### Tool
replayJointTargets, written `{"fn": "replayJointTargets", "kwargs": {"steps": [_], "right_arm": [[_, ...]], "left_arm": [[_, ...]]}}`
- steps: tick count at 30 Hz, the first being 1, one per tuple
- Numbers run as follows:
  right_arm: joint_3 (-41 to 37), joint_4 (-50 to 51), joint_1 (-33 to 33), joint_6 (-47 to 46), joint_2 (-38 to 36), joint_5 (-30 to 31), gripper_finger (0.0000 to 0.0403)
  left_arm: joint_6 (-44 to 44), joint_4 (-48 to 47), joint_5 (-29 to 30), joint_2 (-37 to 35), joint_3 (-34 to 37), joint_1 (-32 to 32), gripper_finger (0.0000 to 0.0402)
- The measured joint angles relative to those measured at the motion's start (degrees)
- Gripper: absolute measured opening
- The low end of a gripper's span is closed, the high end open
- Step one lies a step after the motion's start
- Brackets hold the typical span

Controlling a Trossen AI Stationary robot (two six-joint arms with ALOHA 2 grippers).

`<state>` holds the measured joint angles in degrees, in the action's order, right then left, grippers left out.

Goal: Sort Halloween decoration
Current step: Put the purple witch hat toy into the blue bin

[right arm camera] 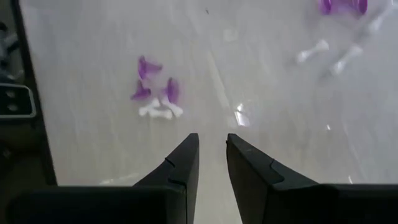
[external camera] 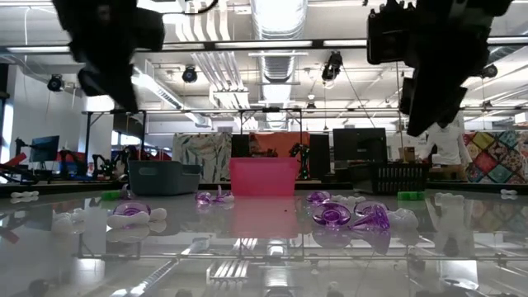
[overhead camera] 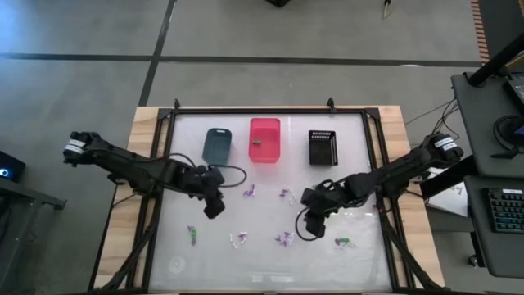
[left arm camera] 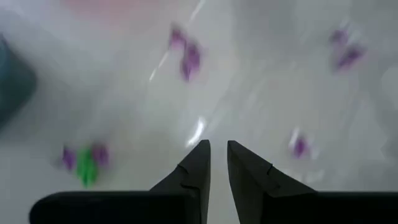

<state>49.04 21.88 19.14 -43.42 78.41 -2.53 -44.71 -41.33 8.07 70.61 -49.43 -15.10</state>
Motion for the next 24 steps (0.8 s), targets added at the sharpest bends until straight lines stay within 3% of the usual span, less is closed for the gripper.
{"fn": "replayJointTargets", "kwargs": {"steps": [4, 13, 18, 24], "right_arm": [[0.04, -0.29, 0.0, 0.07, -0.01, 2.31, 0.0076], [0.04, -0.38, -0.02, 0.5, 0.01, 4.69, 0.0068], [0.04, -0.91, -0.01, 0.51, 0.01, 6.28, 0.0068], [0.03, -1.43, 0.0, 1.4, 0.01, 7.86, 0.0068]], "left_arm": [[0.0, -0.57, -1.29, 2.9, -0.28, -0.92, 0.0037], [4.83, 12.88, -0.59, 11.24, -0.37, -0.98, 0.0037], [16.4, 19.13, 0.57, 13.93, -0.11, -1.31, 0.0045], [31.12, 23.42, 1.08, 14.82, 0.37, -1.35, 0.0088]]}}
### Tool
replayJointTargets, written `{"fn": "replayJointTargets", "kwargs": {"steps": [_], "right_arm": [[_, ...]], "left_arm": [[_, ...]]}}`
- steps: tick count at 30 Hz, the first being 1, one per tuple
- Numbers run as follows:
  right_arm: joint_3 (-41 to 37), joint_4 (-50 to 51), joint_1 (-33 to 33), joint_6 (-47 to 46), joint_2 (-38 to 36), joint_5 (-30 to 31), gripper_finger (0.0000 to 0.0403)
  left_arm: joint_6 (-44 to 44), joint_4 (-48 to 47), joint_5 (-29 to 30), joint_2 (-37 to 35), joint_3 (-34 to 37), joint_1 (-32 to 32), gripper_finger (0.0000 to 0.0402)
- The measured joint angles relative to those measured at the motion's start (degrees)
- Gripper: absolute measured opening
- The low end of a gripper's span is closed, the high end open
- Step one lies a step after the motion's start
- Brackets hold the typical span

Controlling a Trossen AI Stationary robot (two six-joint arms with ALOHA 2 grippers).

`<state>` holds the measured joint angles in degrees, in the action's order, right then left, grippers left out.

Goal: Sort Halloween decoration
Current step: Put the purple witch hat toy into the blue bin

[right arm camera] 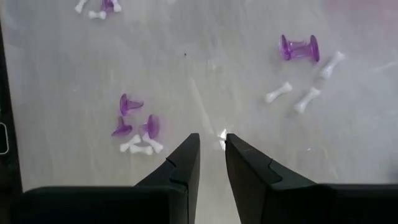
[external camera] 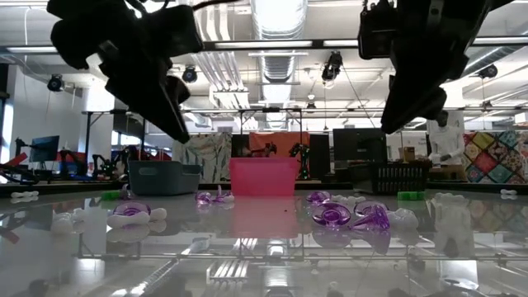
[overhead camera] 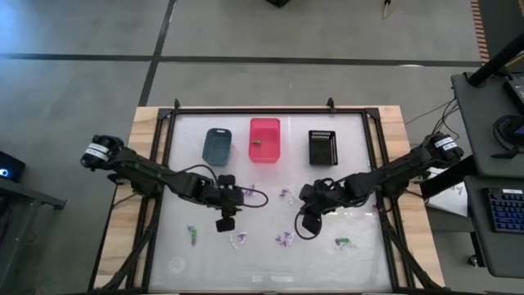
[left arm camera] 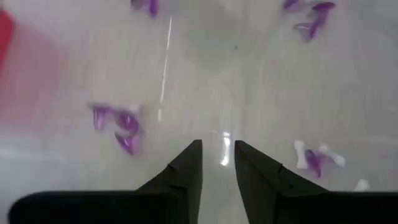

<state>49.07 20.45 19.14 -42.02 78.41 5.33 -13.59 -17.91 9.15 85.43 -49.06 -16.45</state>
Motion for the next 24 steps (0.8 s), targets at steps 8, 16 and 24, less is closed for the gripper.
{"fn": "replayJointTargets", "kwargs": {"steps": [8, 16, 24], "right_arm": [[0.0, -0.19, 0.0, 4.4, 0.0, 3.73, 0.0068], [0.01, -1.2, -0.04, 6.03, 0.0, 8.25, 0.0068], [0.0, -3.85, -0.04, 7.12, 0.0, 8.45, 0.0068]], "left_arm": [[13.42, 5.54, 2.39, 0.09, 1.84, 0.68, 0.0143], [15.29, 16.74, 3.11, 0.11, 9.52, 4.57, 0.0147], [17.6, 28.48, 3.85, 0.13, 16.89, 7.08, 0.0141]]}}
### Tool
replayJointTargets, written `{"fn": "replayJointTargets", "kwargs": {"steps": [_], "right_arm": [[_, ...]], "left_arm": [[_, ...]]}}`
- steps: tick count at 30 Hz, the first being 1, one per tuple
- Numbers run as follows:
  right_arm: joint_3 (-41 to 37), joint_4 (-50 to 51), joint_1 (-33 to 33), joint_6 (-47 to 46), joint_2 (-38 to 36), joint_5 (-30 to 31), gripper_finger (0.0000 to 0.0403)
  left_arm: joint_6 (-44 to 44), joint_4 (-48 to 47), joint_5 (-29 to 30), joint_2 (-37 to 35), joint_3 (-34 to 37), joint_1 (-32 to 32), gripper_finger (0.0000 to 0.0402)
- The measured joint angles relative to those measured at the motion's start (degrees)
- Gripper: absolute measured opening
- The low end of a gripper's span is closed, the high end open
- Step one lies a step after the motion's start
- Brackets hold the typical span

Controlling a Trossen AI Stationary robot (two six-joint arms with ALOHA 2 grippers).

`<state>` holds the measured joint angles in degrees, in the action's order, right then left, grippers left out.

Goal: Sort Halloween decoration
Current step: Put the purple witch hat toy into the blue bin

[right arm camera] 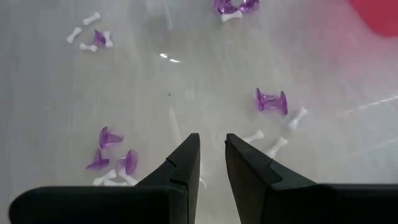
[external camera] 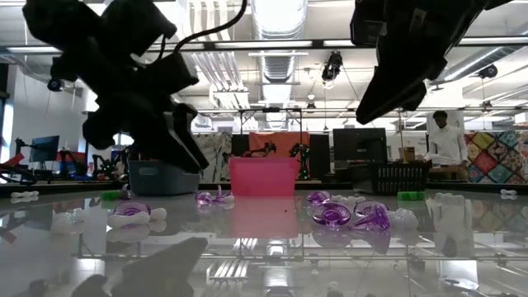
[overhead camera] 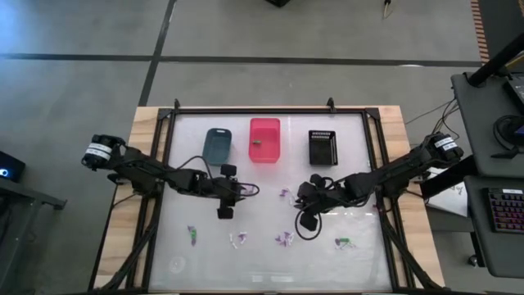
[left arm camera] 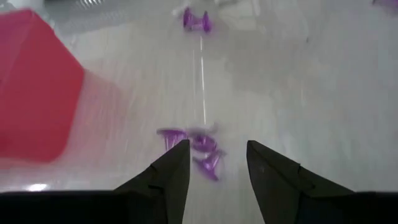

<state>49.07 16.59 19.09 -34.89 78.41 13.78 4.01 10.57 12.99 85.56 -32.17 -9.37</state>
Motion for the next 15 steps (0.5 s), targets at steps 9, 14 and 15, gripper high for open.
{"fn": "replayJointTargets", "kwargs": {"steps": [9, 14, 15], "right_arm": [[-0.01, -0.78, 0.0, 0.27, 0.0, 2.01, 0.0068], [0.01, -0.86, 0.0, 0.43, 0.0, 2.8, 0.0068], [0.01, -0.87, 0.0, 0.44, 0.0, 2.82, 0.0068]], "left_arm": [[-0.48, 4.02, 3.01, 0.0, 1.41, 0.11, 0.0141], [-1.29, 5.58, 3.52, 0.0, 2.0, 0.11, 0.0141], [-1.53, 6.0, 3.52, 0.0, 2.27, 0.11, 0.0141]]}}
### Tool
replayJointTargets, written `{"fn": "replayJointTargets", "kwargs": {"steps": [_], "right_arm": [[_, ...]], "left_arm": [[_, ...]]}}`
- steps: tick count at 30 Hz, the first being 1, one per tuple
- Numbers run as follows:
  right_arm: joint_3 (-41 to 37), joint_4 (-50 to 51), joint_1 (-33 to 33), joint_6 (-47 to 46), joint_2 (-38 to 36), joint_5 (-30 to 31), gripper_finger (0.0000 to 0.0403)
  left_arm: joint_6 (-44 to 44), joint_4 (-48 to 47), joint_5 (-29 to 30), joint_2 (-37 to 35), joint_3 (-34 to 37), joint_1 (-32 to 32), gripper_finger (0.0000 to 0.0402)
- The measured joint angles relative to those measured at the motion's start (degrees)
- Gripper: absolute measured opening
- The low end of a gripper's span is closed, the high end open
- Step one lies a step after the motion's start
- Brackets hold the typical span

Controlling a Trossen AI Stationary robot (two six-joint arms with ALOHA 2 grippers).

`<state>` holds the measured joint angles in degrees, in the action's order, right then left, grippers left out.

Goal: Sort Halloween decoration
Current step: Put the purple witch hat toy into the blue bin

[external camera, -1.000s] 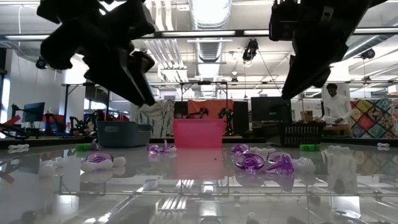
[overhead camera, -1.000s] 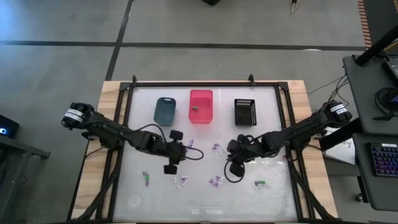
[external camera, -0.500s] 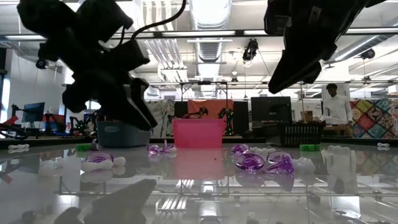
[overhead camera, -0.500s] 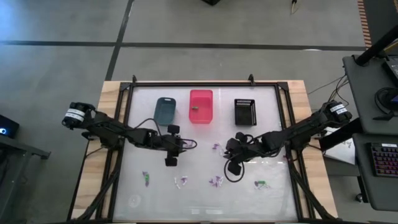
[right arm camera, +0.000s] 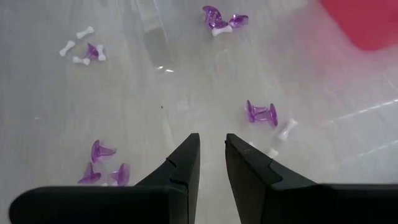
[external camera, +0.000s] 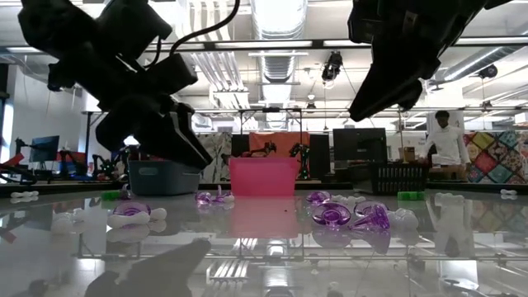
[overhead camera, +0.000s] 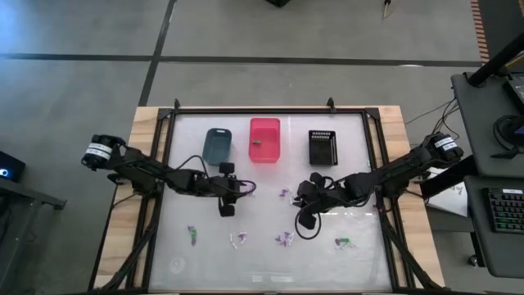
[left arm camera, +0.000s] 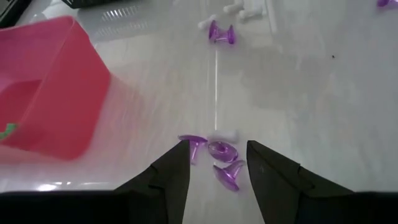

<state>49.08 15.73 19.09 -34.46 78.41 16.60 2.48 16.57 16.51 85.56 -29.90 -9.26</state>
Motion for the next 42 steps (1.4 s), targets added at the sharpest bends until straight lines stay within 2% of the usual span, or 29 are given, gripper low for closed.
{"fn": "replayJointTargets", "kwargs": {"steps": [8, 19, 24, 26, 42], "right_arm": [[0.0, -0.04, 0.0, 0.05, 0.0, -0.01, 0.0068], [0.0, -0.15, 0.0, 0.24, 0.0, 0.05, 0.0068], [-0.01, -0.15, 0.0, 0.22, 0.0, 0.08, 0.0068], [-0.01, -0.09, 0.0, 0.22, 0.0, 0.07, 0.0068], [0.0, -1.13, -0.37, -0.02, 0.0, 0.07, 0.0068]], "left_arm": [[-3.14, 4.24, 0.02, 0.0, 2.88, 0.0, 0.0141], [-4.06, 5.87, 0.04, 0.0, 3.07, 0.0, 0.0141], [-4.07, 8.94, 0.07, 3.86, 2.86, -0.11, 0.0141], [-4.06, 7.11, 0.39, 5.28, 2.61, -0.3, 0.0141], [-5.0, 11.28, 1.09, 11.73, 1.63, -0.28, 0.0136]]}}
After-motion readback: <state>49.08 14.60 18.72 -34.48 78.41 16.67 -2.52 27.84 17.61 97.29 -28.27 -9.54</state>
